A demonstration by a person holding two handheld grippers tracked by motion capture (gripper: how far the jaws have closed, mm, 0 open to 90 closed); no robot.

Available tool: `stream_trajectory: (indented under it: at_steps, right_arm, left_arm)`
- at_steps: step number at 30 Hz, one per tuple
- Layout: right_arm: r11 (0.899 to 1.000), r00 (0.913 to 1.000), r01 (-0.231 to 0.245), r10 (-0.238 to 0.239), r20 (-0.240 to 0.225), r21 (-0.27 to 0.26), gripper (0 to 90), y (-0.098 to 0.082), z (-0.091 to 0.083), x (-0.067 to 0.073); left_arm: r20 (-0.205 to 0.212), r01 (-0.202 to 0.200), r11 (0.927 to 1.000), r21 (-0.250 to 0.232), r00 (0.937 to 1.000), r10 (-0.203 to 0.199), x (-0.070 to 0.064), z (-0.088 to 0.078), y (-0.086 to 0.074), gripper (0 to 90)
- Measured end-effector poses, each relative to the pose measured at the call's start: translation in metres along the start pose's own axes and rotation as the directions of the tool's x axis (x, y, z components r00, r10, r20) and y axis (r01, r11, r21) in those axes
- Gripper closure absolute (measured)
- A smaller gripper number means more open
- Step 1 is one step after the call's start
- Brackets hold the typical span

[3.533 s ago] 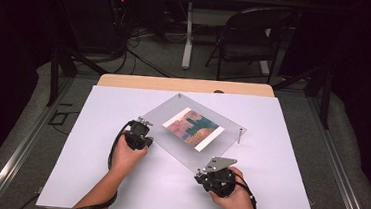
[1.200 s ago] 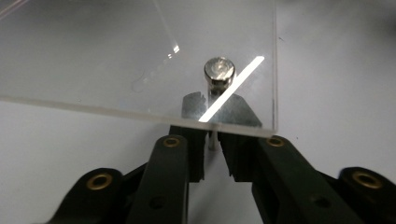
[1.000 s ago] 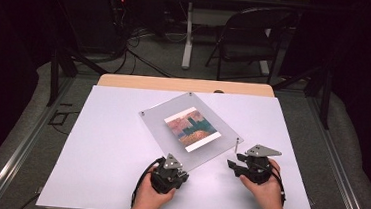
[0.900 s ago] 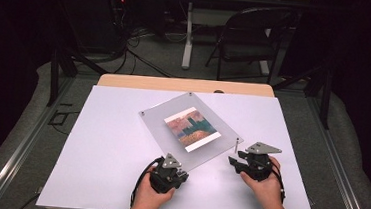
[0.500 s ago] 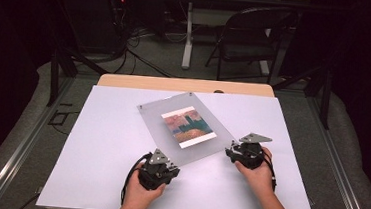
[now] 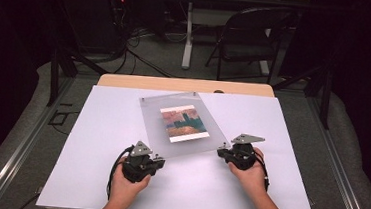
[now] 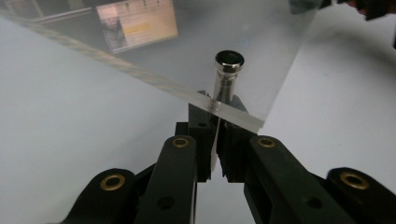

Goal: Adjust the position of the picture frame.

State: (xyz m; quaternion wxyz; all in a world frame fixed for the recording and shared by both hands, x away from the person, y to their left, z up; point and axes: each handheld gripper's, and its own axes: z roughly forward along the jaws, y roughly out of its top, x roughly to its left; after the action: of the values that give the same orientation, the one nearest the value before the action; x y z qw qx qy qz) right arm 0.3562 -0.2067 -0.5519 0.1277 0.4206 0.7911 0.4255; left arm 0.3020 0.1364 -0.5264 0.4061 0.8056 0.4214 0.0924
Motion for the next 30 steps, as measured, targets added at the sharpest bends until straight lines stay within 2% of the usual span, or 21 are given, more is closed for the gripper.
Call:
stream_trajectory:
  at_steps: [6,10,14,20,26,30]
  right_arm:
    - [1.000,0.9990,0.021,-0.022,-0.039,-0.008,85.4,-0.002,-0.003,0.018]
    - [1.000,0.9980,0.030,-0.031,-0.054,-0.006,85.4,-0.004,-0.004,0.027]
    - [0.999,0.9982,0.036,-0.036,-0.048,0.001,85.4,-0.004,-0.004,0.027]
    - [0.999,0.9991,0.036,-0.036,-0.022,-0.005,85.3,-0.002,-0.004,0.022]
    - [1.000,0.9999,0.000,0.000,0.011,-0.009,85.2,-0.001,-0.001,0.011]
    - [1.000,0.9999,-0.013,0.013,0.005,-0.008,85.1,-0.002,0.001,0.009]
  left_arm:
    - [-0.059,0.069,0.9975,-0.011,0.9958,-0.070,0.029,0.003,0.005,84.6]
    - [-0.071,0.087,0.9962,-0.013,0.9936,-0.087,0.040,0.009,0.008,84.3]
    - [-0.070,0.085,0.9964,0.001,0.9940,-0.084,0.040,0.013,0.008,84.5]
    - [-0.049,0.098,0.9952,-0.006,0.9940,-0.098,0.039,0.019,0.008,84.6]
    - [-0.045,0.087,0.9962,0.004,0.9952,-0.087,0.036,0.029,0.011,84.6]
    - [-0.054,0.094,0.9956,0.005,0.9942,-0.094,0.039,0.031,0.012,84.5]
